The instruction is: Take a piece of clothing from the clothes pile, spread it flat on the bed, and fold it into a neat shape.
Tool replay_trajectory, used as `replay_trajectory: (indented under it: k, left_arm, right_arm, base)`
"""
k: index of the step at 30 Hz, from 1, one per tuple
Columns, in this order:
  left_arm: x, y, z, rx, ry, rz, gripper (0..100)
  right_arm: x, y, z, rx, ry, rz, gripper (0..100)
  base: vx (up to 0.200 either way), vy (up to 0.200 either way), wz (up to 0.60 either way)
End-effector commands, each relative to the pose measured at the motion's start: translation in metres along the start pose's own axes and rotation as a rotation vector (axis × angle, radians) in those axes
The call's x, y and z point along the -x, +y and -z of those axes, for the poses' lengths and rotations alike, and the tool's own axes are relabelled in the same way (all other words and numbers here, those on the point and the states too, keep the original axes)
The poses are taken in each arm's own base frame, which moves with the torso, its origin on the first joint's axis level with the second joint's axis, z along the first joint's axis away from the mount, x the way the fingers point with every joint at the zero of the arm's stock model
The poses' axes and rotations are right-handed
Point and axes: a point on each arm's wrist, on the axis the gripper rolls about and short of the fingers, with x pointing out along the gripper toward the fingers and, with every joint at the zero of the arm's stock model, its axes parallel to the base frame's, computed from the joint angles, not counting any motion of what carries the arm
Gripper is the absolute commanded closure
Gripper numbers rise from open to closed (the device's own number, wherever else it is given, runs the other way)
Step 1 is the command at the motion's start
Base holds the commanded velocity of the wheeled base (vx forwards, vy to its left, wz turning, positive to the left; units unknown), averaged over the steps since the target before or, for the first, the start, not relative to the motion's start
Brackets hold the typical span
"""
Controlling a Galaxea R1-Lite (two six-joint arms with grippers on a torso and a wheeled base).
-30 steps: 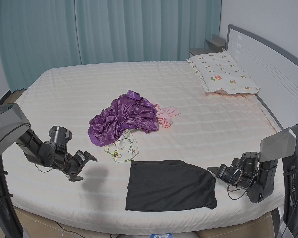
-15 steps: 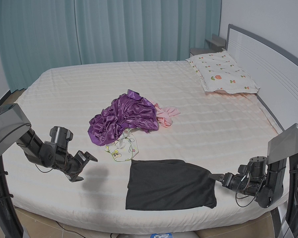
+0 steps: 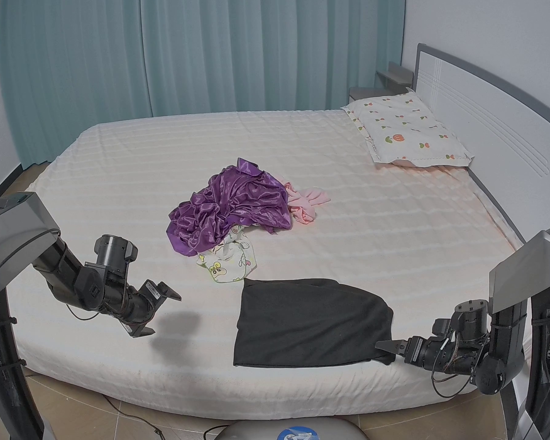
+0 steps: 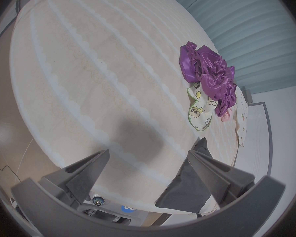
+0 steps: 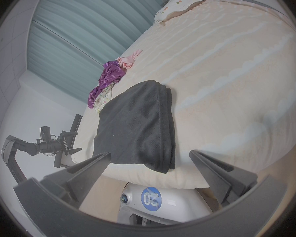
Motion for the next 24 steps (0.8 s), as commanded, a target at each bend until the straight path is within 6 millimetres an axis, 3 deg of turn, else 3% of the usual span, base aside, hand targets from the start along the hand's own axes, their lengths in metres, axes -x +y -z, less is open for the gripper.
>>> replay_trajectory:
  k: [1, 2, 3, 24]
  left_arm:
    - [0.000, 0.000, 0.000, 0.000, 0.001, 0.000, 0]
    - [0.000, 0.000, 0.000, 0.000, 0.000, 0.001, 0]
    - [0.000, 0.000, 0.000, 0.000, 0.000, 0.001, 0]
    - [0.000, 0.000, 0.000, 0.002, 0.000, 0.001, 0]
  right_arm:
    - [-0.013, -0.002, -0.005, 0.012, -0.030, -0.015, 0]
    - [-0.016, -0.003, -0.004, 0.013, -0.025, -0.012, 0]
    - [-0.016, -0.003, -0.002, 0.015, -0.019, -0.011, 100]
    - [0.003, -0.004, 0.007, 0.032, 0.016, 0.030, 100]
  base:
    - [0.000, 0.000, 0.00]
    - [0.000, 0.000, 0.00]
    - [0.000, 0.000, 0.00]
    - [0.000, 0.000, 0.00]
